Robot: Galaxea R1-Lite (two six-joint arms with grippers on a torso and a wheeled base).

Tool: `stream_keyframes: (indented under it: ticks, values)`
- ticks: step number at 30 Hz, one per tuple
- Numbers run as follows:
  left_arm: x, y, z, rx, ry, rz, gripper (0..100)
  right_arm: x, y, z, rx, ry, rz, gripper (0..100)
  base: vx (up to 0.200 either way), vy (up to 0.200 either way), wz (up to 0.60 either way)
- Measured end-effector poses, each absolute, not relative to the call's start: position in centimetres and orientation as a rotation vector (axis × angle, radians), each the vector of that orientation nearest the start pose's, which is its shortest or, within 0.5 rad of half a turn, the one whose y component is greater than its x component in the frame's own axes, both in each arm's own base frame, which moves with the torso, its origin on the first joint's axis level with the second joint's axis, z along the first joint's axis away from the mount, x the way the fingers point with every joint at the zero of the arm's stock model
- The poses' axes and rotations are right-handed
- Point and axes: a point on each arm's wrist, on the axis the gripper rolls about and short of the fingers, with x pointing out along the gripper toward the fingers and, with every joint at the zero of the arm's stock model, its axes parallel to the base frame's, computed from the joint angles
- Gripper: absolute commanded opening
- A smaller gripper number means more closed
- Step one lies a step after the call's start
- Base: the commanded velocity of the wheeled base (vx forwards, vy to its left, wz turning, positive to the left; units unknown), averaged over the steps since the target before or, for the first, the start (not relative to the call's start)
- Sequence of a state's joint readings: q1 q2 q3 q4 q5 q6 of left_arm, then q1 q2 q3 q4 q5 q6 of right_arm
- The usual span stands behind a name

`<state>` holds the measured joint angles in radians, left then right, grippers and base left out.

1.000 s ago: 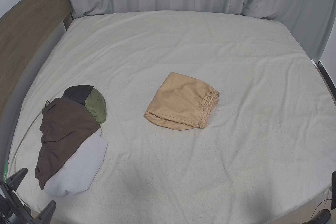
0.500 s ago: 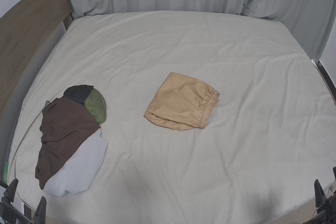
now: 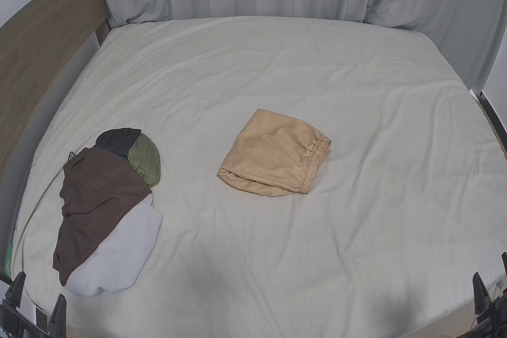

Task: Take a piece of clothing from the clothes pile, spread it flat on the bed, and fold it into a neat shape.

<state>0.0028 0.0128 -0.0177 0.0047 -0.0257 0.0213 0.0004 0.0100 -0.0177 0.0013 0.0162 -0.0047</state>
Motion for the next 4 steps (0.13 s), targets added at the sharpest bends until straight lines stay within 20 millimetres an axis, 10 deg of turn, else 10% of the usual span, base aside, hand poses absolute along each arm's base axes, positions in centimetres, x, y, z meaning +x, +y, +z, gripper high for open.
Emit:
stream_keyframes:
  ticks: [4]
  values:
    - [-2.32, -0.07, 8.03, 0.017, -0.001, -0.023, 100, -2.34, 0.02, 8.04, 0.002, -0.006, 0.011, 100, 0.0, 0.0, 0.0]
